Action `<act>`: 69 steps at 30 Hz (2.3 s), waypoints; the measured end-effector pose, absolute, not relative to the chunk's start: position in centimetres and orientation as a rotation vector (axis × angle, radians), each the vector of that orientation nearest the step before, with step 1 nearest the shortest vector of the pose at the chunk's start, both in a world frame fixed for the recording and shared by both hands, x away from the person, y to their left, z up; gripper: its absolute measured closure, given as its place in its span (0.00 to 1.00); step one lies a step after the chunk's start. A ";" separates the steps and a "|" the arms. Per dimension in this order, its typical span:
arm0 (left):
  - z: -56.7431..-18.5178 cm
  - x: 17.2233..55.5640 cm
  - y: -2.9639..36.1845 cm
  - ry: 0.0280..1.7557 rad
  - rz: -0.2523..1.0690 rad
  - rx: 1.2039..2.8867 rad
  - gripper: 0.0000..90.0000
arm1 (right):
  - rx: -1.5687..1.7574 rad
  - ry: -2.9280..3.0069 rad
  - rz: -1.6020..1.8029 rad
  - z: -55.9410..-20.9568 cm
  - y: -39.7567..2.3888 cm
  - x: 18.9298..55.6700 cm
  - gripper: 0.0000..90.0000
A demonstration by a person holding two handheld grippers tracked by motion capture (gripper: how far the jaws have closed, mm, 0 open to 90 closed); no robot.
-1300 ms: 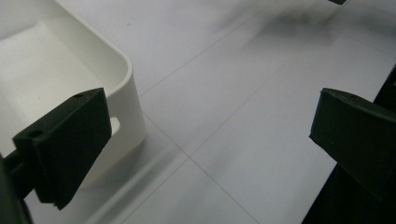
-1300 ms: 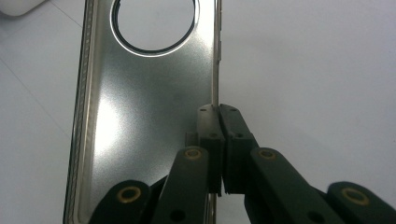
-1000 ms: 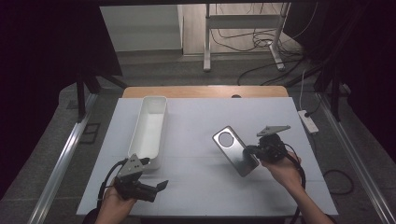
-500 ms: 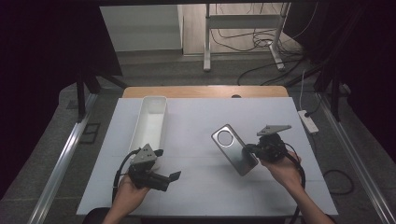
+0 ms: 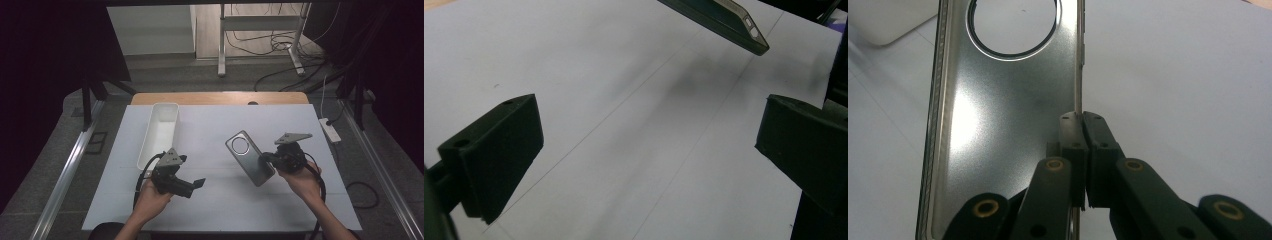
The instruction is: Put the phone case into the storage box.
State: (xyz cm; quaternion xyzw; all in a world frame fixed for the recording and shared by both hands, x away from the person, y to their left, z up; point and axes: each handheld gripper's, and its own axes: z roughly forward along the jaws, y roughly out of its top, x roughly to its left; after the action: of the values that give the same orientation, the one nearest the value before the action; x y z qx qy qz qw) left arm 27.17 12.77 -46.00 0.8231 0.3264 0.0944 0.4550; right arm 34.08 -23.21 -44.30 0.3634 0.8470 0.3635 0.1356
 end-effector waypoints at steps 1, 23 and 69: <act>-46.0 27.3 12.6 0.803 0.233 2.033 0.00 | 1.052 2.450 1.054 -44.3 -23.2 34.1 0.98; -46.1 29.2 10.0 0.787 0.193 2.048 0.00 | 1.062 2.433 1.068 -44.2 -22.6 34.0 0.98; -45.8 31.2 5.7 0.769 0.138 2.086 0.00 | 1.012 2.430 1.102 -44.1 -20.2 32.9 0.98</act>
State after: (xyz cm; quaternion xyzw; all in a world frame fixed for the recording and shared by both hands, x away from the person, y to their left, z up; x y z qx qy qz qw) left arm 31.15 5.72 -45.79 0.8404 0.3099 0.0554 0.4412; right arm 32.93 -20.24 -44.10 0.3509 0.8427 0.3821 0.1438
